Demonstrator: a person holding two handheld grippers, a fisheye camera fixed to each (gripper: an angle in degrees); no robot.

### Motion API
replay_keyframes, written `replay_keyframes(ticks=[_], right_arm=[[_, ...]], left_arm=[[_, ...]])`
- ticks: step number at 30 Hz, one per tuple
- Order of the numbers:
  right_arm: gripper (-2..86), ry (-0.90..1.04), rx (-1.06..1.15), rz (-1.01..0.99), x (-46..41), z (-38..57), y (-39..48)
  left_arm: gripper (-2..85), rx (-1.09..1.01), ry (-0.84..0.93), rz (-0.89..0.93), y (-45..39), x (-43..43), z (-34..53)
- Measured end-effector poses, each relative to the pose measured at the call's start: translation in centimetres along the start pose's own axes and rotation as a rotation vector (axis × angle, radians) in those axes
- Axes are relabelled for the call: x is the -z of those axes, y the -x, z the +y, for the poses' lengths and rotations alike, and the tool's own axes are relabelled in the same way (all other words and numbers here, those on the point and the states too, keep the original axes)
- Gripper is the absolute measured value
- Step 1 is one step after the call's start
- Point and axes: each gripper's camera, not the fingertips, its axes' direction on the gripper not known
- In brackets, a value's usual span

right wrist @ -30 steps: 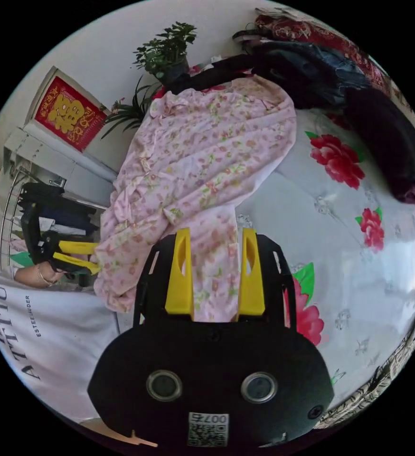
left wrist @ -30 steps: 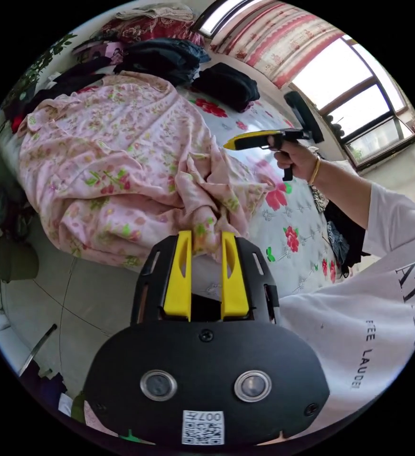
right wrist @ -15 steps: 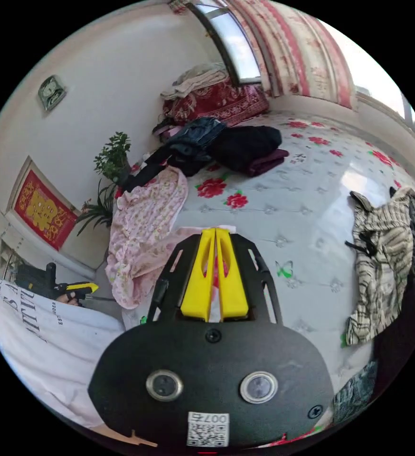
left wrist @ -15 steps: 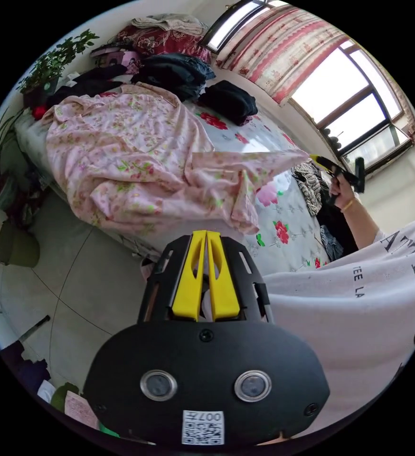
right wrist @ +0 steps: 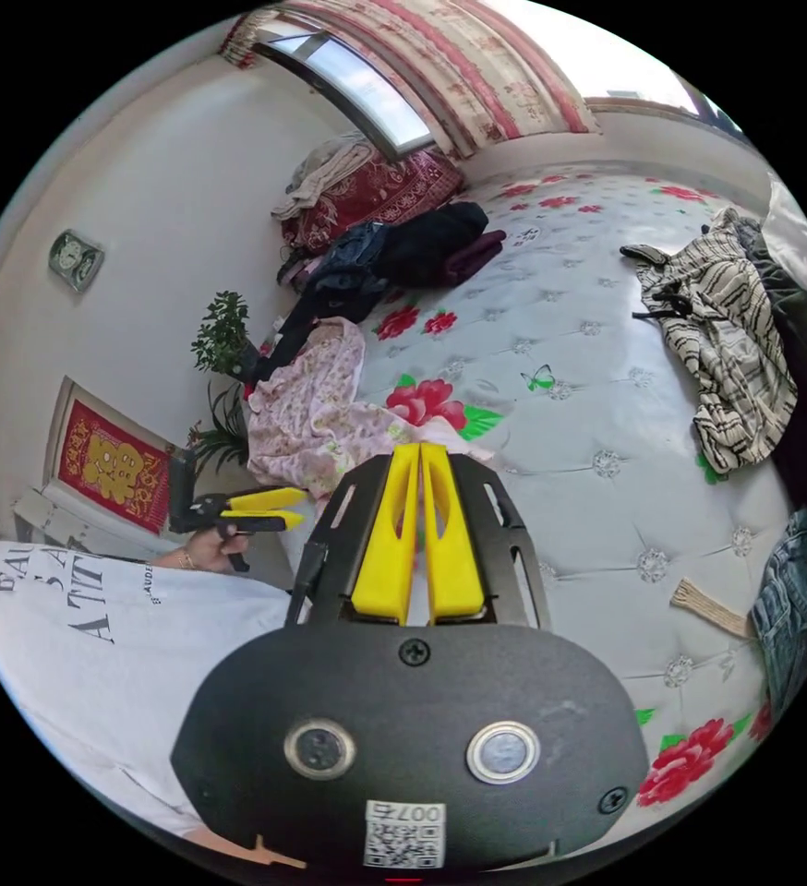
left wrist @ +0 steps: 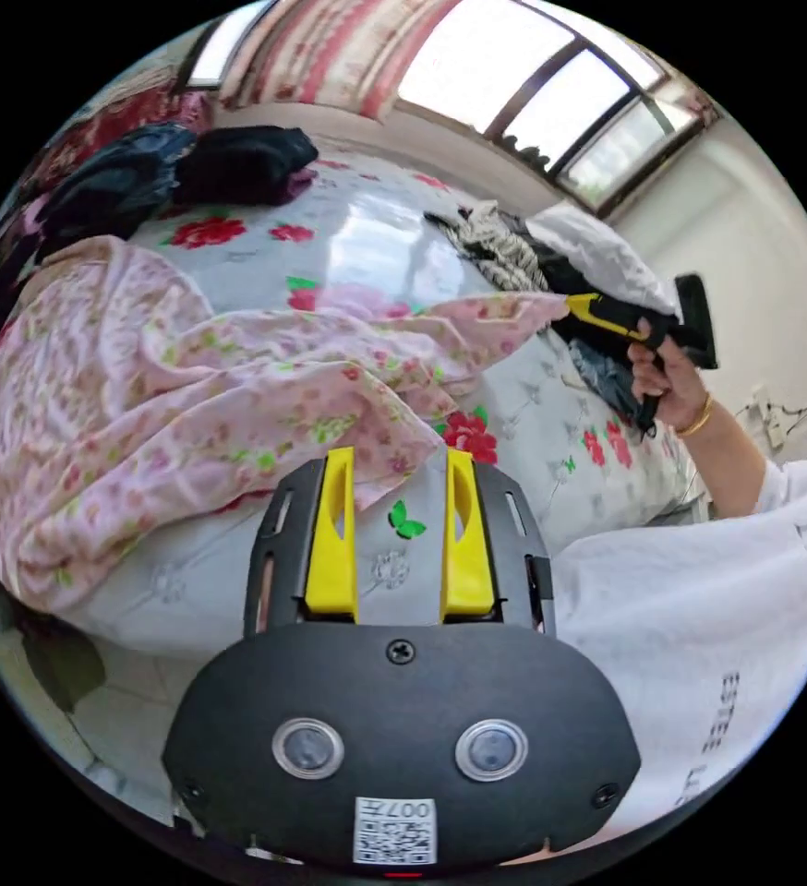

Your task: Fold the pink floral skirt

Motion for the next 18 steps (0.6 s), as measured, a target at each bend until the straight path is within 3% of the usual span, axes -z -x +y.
replay_keyframes(ticks=[4,8,9,13,16,18], right_arm=[[-0.4,-0.011,0.013,-0.028,0.1,-0.7,0.9],[-0.4,-0.024,0.024,-0.056,0.5,-1.9,1.4],[-0.4,-0.034,0.030,-0.059,1.0,-2.3,1.3],[-0.4,-0.078,0.046,-0.048,3.6,-3.3,0.3],[-0.4,-0.112,-0.001,-0.063,6.4,-3.5,-2.4],[-0.4,-0.121,-0.071,-0.116,8.1,-2.9,-4.9]], left_arm=[[13.8,-0.029,0.108,-0.077,-2.9,-4.7,-5.4],[0.6,-0.043,0.165,-0.322,-3.5,-6.3,-7.5],[-0.1,-0.039,0.155,-0.230,-2.8,-4.8,-7.6],[-0.7,0.107,-0.115,0.055,1.7,7.1,-2.1],[-0.9,0.262,-0.359,0.173,5.2,18.5,9.0],[-0.9,0.482,-0.542,0.209,6.6,25.8,20.4]])
